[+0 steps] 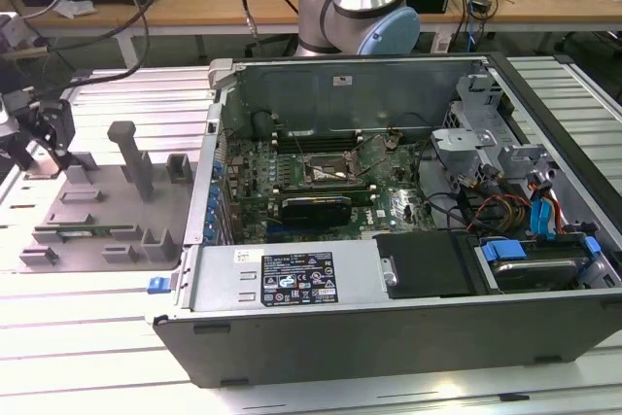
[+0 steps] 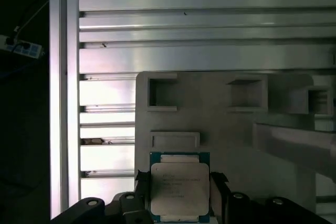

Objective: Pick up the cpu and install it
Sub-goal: 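Pick up the cpu and move it towards the insertion slot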

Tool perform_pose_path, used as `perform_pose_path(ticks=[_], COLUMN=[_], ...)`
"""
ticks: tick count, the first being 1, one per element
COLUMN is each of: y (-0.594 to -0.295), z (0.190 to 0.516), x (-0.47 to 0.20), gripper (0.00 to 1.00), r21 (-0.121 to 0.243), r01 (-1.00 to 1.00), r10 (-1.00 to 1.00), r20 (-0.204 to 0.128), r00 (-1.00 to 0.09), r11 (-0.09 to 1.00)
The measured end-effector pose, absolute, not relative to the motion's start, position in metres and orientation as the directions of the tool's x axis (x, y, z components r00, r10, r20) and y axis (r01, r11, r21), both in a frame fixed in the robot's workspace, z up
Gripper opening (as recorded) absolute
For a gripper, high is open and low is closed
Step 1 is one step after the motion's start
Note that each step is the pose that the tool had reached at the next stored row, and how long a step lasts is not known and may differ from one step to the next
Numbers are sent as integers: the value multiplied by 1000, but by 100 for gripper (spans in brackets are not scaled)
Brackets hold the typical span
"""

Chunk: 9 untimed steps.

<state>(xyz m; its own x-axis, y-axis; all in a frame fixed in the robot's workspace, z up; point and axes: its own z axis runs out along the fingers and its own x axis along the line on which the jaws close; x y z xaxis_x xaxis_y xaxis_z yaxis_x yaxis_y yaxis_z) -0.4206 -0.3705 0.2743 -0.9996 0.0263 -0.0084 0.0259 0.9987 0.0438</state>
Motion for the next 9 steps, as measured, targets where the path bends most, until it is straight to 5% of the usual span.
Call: perform_pose_path(ticks=[9], y=[-370], z=[298], x=[-420], gripper=[54], r21=[44], r01=[26], r10=[26], r20=[-8], r00=[-1000], r11=[999])
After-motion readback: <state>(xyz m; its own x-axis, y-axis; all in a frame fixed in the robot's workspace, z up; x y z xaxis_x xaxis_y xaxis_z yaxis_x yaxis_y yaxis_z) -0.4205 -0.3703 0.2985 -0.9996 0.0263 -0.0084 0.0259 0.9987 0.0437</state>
